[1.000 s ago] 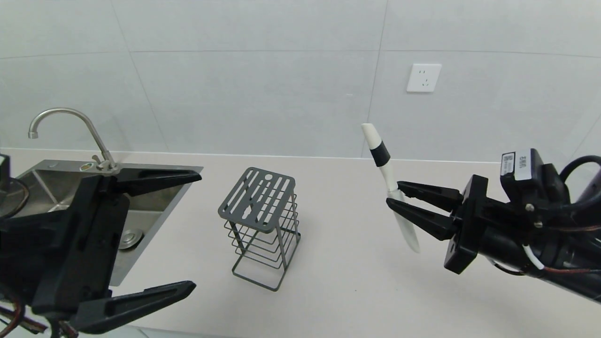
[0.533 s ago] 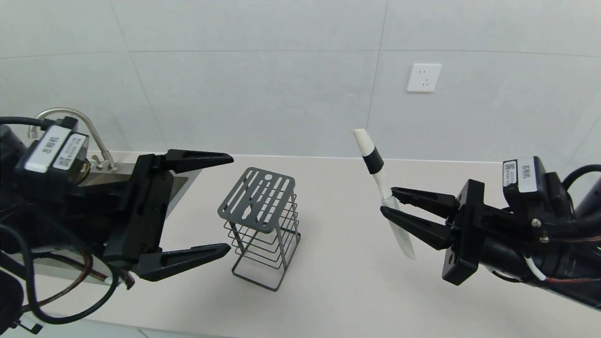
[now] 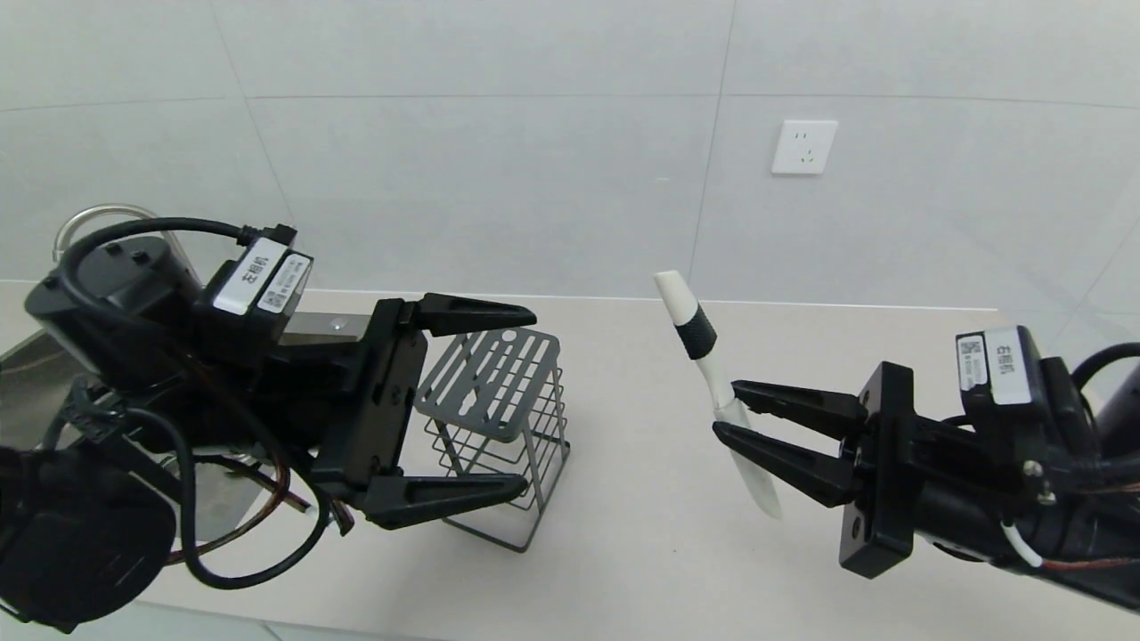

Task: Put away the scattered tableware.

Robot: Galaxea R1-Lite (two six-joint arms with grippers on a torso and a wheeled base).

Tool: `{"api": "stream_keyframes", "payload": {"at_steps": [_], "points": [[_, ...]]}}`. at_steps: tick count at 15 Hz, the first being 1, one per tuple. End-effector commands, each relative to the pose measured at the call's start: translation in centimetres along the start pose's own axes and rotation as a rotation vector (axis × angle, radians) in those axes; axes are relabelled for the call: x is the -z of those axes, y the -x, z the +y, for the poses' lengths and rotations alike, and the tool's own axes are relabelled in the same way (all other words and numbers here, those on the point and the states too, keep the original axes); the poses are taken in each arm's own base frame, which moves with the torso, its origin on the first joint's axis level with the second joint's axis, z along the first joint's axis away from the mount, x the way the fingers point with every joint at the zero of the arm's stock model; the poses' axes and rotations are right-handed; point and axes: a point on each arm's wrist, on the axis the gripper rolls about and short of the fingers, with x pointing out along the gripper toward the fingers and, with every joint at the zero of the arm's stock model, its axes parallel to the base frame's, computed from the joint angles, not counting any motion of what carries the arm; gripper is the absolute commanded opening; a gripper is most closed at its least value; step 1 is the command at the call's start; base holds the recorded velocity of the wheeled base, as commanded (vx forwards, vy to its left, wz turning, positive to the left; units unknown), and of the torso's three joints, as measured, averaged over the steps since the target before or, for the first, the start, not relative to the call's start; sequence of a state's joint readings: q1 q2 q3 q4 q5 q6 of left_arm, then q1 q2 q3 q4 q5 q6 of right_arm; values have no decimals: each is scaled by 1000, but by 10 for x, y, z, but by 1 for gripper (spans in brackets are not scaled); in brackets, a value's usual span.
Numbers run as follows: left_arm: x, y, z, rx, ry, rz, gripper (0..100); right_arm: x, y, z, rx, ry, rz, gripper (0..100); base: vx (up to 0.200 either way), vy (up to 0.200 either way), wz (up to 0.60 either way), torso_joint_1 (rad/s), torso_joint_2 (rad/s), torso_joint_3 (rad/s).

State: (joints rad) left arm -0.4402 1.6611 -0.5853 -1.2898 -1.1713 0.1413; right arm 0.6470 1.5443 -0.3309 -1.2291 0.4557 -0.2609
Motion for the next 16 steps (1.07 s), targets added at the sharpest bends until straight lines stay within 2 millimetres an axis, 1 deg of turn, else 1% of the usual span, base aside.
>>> {"api": "stream_keyframes", "payload": {"at_steps": [1, 2, 6, 8, 10, 12, 16], "points": [[15, -14, 9, 28, 9, -8, 100, -1, -1, 2, -15, 2, -5, 0, 0, 0, 0, 0, 0, 0], [19, -21, 11, 44, 4, -16, 100, -2, -2, 4, -26, 10, -10, 0, 0, 0, 0, 0, 0, 0], [24, -50, 14, 115, -4, -66, 100, -3, -5, 14, -82, 8, -20, 0, 0, 0, 0, 0, 0, 0], [30, -62, 15, 104, 19, -82, 100, -4, -6, 17, -96, 9, -26, 0, 0, 0, 0, 0, 0, 0], [33, -70, 14, 113, 48, -111, 100, -2, -6, 19, -103, 6, -20, 0, 0, 0, 0, 0, 0, 0], [40, -78, 12, 122, 107, -116, 100, -2, -6, 19, -103, 6, -20, 0, 0, 0, 0, 0, 0, 0], [37, -87, 16, 120, 91, -137, 100, -2, -6, 19, -105, 6, -19, 0, 0, 0, 0, 0, 0, 0]]}}
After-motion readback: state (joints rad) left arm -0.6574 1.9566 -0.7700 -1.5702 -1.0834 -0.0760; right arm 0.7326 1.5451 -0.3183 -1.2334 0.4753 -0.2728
